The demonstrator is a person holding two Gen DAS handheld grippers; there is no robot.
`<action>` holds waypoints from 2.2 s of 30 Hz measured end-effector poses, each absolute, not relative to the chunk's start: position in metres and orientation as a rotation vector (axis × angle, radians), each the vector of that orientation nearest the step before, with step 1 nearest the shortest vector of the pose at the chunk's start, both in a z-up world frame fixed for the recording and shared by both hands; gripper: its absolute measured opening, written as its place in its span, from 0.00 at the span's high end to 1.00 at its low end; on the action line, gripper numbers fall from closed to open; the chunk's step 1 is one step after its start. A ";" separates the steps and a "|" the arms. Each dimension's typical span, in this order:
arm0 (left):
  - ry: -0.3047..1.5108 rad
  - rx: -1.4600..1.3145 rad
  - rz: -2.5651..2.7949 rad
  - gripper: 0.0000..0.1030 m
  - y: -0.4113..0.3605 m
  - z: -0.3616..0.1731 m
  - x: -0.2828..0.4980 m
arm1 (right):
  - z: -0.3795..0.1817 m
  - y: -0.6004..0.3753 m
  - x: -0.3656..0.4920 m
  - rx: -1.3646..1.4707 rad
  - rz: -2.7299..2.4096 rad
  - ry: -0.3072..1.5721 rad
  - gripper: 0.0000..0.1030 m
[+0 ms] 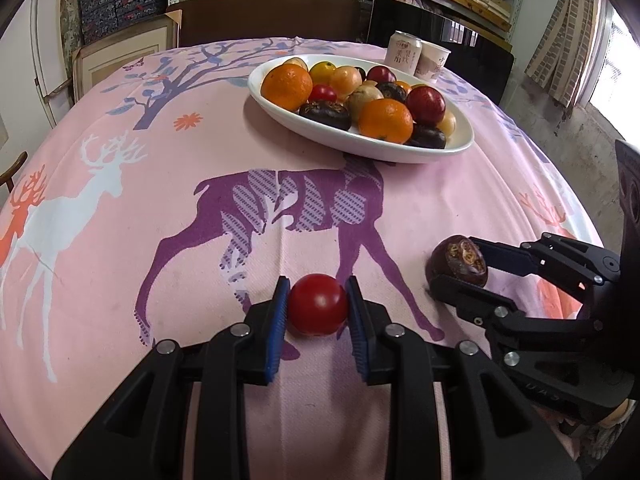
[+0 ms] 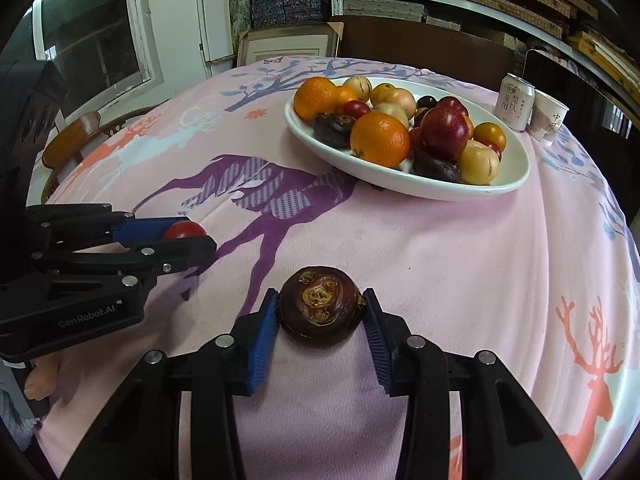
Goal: Organize fruits
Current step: 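Carry the red tomato and dark purple fruit onto the plate and release them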
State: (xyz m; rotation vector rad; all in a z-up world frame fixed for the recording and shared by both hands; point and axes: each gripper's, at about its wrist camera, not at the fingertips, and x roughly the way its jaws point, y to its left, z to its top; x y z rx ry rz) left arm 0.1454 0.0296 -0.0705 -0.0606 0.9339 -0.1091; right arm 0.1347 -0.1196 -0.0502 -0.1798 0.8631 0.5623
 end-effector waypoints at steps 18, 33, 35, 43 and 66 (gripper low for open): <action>0.929 -0.043 -0.101 0.73 0.027 -0.069 0.145 | -0.045 -0.130 0.137 -0.122 0.544 0.842 0.58; 0.866 -0.024 -0.099 0.73 0.025 -0.059 0.136 | -0.041 -0.137 0.136 -0.100 0.529 0.825 0.58; 0.830 -0.032 -0.096 0.73 0.028 -0.053 0.132 | -0.038 -0.141 0.134 -0.083 0.519 0.807 0.58; 0.746 -0.018 -0.087 0.73 0.039 -0.007 0.151 | -0.010 -0.177 0.129 0.057 0.475 0.705 0.58; 0.844 0.013 -0.095 0.73 0.004 0.006 0.391 | 0.030 -0.163 0.319 0.075 0.404 0.745 0.58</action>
